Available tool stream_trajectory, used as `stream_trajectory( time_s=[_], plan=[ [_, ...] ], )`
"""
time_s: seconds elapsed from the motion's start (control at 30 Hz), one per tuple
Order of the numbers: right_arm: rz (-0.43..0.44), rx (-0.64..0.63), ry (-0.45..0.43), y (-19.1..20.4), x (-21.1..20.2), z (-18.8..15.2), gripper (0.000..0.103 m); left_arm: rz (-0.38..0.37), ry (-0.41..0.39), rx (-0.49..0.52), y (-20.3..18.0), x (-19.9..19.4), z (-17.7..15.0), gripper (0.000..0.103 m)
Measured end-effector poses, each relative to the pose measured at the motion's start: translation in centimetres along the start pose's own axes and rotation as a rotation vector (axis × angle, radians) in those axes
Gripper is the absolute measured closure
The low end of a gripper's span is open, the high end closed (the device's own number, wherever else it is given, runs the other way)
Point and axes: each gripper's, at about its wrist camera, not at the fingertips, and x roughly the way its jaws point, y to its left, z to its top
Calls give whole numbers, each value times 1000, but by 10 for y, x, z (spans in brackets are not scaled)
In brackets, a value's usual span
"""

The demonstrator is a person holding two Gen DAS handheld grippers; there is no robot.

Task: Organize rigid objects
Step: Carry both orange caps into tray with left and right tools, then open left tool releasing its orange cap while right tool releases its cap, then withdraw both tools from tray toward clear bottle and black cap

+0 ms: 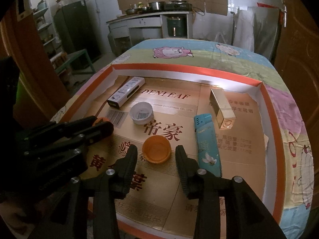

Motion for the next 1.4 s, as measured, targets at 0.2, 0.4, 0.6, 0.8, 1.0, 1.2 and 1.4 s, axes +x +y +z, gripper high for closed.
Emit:
stream_trajectory(
  time_s=[0.2,0.4,0.6,0.8,1.0,1.2,1.4],
  plan=[
    [-5,7,-8,-1,-2,1,62,9,-15,2,0,-3,0,71],
    [-7,8,-22,-2,-10,3,62,31,-30,8,-1,-8,0,61],
    [-9,6,-33,0,-20,3,62,34,-53,-5,0,-19,0,61],
    [-17,10,-45,4,-34,-1,62,11,-83,-14,-2,-38,-5,61],
    [-19,17,-54,7,-49,-11,62,7,-116,-27,-2,-60,-15,61],
    [-30,33,-64,10,-68,-29,62,24,-118,-34,-3,-77,-26,61],
    [-44,54,-72,10,-87,-48,62,45,-139,-27,-6,-101,-38,61]
  ],
)
